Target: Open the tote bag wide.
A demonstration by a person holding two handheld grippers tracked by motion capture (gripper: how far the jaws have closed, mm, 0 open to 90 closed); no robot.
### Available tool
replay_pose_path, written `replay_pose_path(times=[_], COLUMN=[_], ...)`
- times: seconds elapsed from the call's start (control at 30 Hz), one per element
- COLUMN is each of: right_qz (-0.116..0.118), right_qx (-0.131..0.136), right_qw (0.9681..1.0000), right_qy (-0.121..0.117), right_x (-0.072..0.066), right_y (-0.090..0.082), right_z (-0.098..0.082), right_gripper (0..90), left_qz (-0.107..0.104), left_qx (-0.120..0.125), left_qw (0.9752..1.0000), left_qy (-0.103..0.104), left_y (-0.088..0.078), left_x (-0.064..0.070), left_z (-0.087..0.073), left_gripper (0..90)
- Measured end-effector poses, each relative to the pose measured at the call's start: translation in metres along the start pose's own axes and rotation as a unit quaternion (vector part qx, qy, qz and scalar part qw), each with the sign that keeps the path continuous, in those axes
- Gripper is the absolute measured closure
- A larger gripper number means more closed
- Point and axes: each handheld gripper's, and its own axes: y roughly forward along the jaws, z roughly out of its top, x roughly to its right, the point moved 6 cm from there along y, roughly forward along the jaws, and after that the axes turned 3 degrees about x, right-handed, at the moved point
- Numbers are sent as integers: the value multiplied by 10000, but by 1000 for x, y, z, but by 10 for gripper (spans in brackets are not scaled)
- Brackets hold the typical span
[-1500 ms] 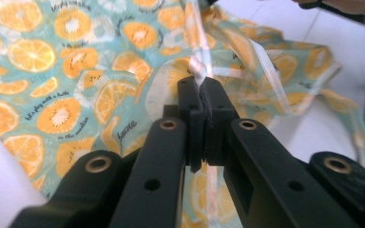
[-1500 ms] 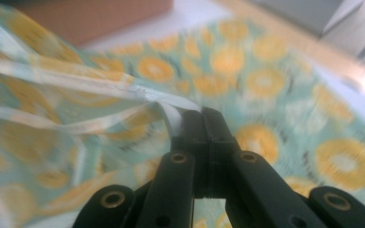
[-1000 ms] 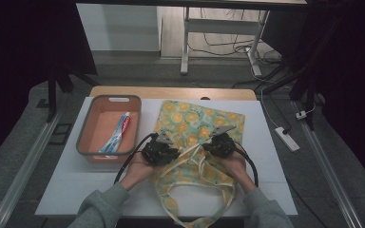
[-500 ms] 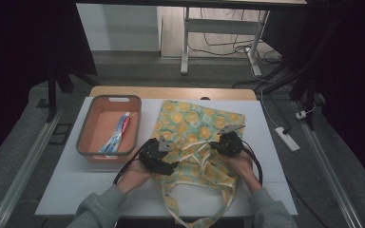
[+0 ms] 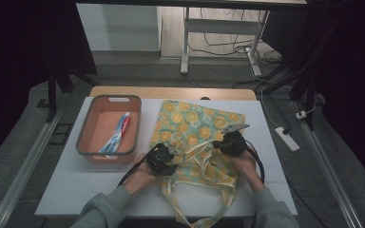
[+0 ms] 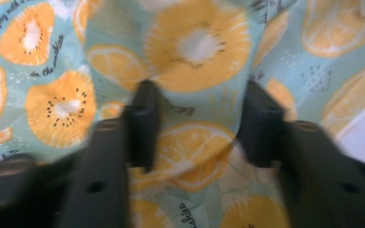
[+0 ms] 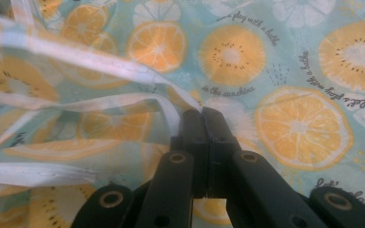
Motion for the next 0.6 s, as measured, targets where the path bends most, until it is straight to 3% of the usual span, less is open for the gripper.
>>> replay_pose_path(times=[0.03,0.1,0.13,0.17,0.2,0.23,0.27,0.3,0.33,0.37,0.43,0.47,0.5,0.53,0.6], right_qz=[38,55,157,157,221,289,289,411,441,441,575,575,668,674,653], right_qx=[5,-3,-35,-35,-1,302,302,621,693,693,790,790,772,647,557], right_qw=[10000,10000,9999,9999,9998,9990,9990,9970,9965,9965,9952,9952,9948,9954,9959], right_qy=[-13,-34,-6,-6,23,148,148,230,166,166,-23,-23,-29,-226,-282], right_x=[-1,-1,-3,-3,-4,-8,-8,-17,-23,-23,-45,-45,-53,-70,-77], right_y=[-1,-2,-4,-4,-5,-17,-17,-37,-47,-47,-77,-77,-85,-96,-99], right_z=[0,-1,-1,-1,-1,6,6,16,20,20,26,26,26,19,13], right_gripper=[881,869,770,770,692,558,558,431,396,396,328,328,304,273,262], left_qz=[-43,-108,-117,-138,-191,-271,-355,-412,-452,-482,-564,-564,-581,-600,-641], left_qx=[-1,19,48,99,178,251,318,380,424,453,516,516,519,531,563], left_qw=[10000,9999,9999,9998,9996,9992,9986,9981,9976,9973,9964,9964,9962,9960,9955], left_qy=[-4,-20,-27,-44,-95,-154,-210,-257,-294,-313,-366,-366,-380,-391,-413], left_y=[0,-2,-4,-7,-10,-14,-17,-20,-22,-23,-26,-26,-27,-27,-29], left_x=[-1,-1,-1,-1,-1,-1,-2,-3,-4,-5,-8,-8,-8,-8,-9], left_z=[0,0,0,0,1,2,2,3,3,3,3,3,3,3,3], left_gripper=[739,790,841,841,849,858,858,861,863,863,865,866,866,866,866])
